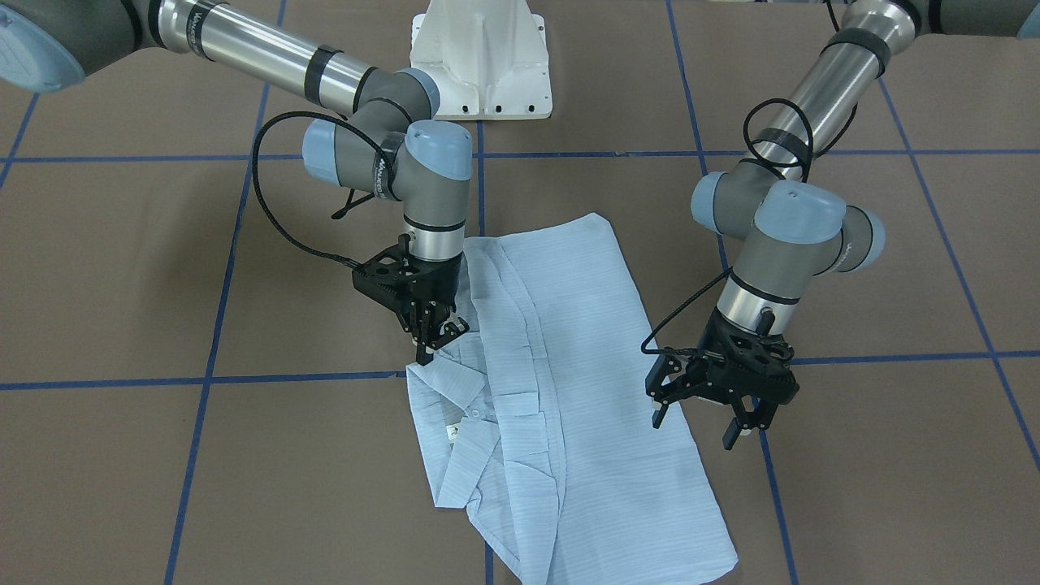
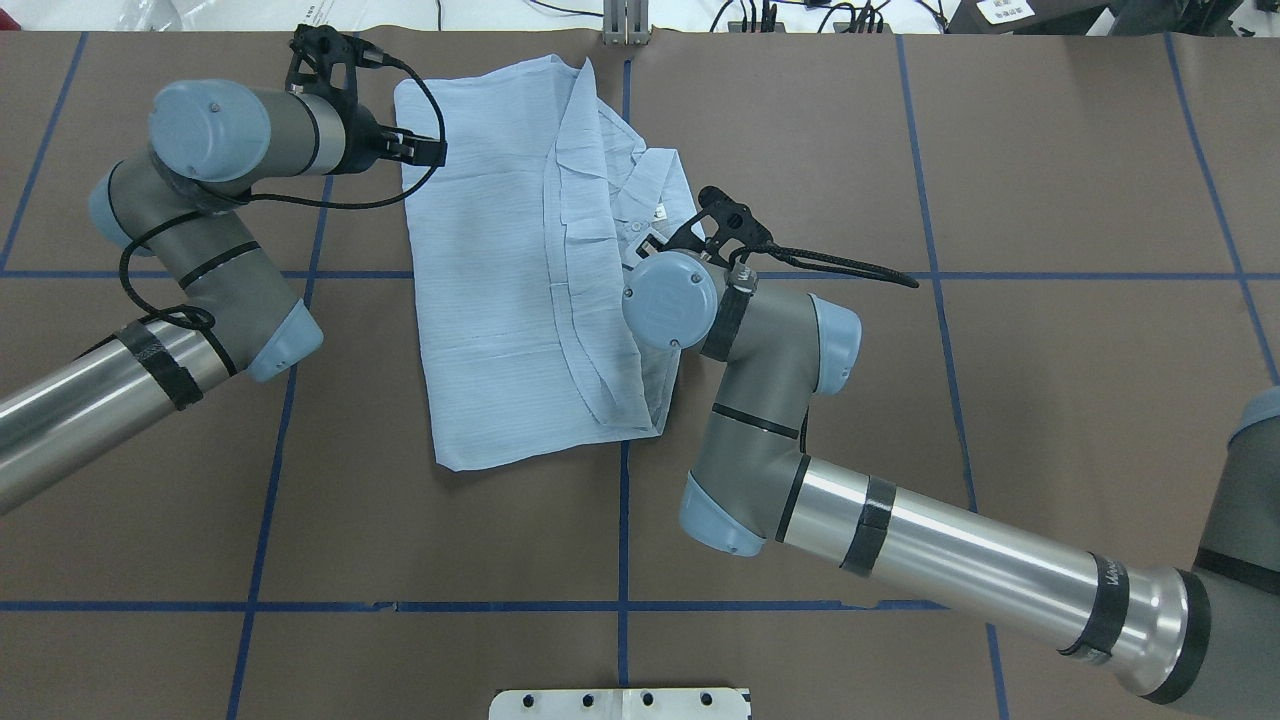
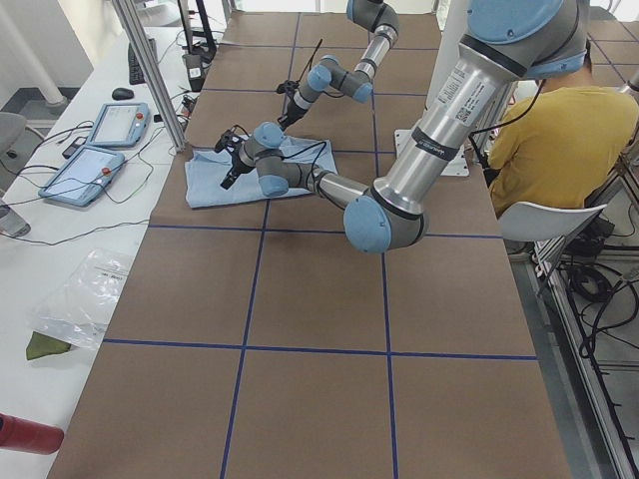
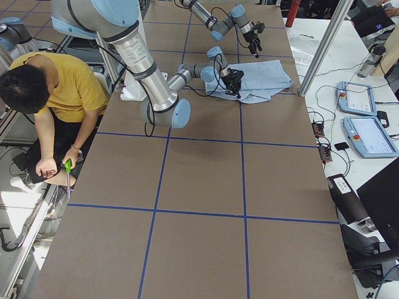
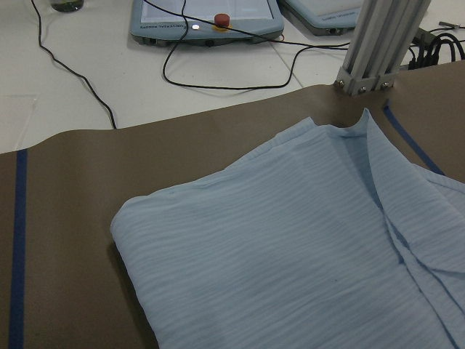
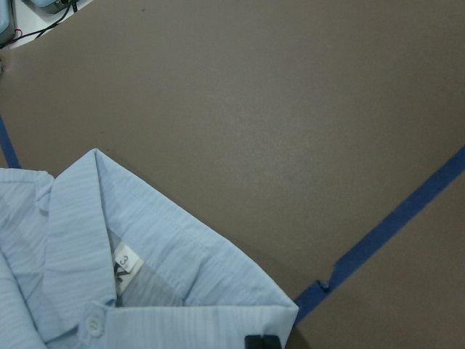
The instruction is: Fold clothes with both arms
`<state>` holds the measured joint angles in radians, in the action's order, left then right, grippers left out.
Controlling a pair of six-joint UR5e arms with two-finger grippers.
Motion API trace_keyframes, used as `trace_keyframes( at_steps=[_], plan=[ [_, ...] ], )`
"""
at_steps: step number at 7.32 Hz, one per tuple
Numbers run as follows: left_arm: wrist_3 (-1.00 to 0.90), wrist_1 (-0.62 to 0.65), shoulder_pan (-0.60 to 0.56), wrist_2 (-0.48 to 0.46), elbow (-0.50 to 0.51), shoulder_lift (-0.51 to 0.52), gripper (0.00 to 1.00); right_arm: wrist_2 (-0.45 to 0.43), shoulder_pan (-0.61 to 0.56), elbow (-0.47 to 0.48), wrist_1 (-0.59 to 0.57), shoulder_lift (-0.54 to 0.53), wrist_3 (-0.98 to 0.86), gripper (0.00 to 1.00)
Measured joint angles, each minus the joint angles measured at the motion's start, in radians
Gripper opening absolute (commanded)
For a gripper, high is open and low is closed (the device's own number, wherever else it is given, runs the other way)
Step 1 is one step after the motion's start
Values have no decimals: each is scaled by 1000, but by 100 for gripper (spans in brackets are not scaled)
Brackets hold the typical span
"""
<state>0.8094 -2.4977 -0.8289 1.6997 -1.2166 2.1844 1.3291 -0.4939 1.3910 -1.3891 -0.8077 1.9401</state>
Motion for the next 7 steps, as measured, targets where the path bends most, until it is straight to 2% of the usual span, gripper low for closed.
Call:
trace_keyframes(
  at_steps=[2,3,4,7],
  plan=[
    [15,0,13,0,-6,0,100,0,3,182,-31,-148,-32,0],
    [18,0,16,0,-12,-2,100,-1,6,227,-33,-195,-54,0],
    [19,0,17,0,-17,-4,100,-1,8,244,-34,-214,-74,99],
    [20,0,17,1,-27,-7,100,8,10,257,-50,-193,-188,100]
  ],
)
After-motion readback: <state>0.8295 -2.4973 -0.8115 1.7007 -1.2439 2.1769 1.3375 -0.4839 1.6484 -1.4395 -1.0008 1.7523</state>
